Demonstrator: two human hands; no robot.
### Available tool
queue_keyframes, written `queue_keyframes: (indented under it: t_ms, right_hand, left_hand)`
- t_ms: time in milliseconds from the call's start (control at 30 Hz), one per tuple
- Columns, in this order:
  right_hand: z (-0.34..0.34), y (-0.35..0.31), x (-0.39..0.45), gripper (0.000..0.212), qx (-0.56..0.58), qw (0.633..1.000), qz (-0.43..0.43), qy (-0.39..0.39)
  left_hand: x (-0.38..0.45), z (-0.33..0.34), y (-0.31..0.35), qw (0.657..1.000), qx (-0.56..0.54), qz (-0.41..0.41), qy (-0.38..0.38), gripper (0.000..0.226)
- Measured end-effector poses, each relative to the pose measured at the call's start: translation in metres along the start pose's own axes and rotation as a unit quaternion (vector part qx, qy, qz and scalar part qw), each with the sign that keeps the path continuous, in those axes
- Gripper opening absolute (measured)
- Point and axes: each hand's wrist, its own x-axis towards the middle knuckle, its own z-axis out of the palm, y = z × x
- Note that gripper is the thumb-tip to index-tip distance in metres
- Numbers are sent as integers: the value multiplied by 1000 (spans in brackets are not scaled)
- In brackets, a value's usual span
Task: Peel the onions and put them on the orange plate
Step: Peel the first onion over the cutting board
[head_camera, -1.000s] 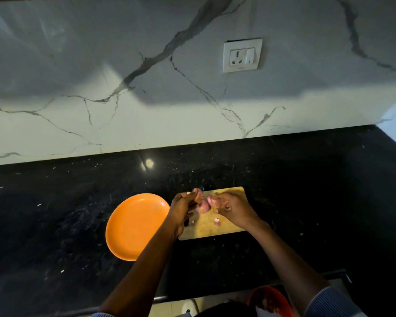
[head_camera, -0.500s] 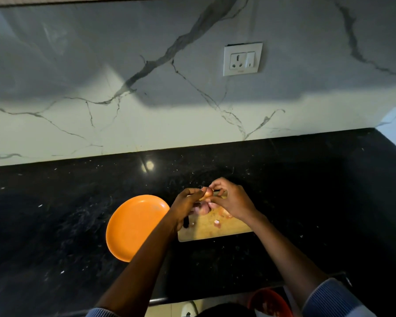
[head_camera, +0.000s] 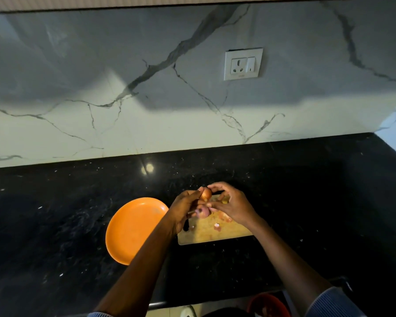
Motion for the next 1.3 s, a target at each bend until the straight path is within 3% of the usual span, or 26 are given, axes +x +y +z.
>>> queue_keyframes:
  t_ms: [367,667,867,1167,1300]
  right_hand:
    - [10,0,-3,21,-42,991,-78,101]
    - [8,-6,3,9,0,994,4,107]
    - [5,-9,3,18,-1,997,-9,77]
    - [0,-9,5,12,99,988,27,119]
    - [0,-9,7,10,117,987,33,107]
  left_hand:
    - [-3,6,-4,999,-34,15,2,25]
    - [-5,16,-2,1000,-1,13,5,43]
    - [-4,16,1,1000,5,18,16,49]
    - [-7,13,1,998,34,41,-15,46]
    - [-8,17,0,998,-11,61,-18,36]
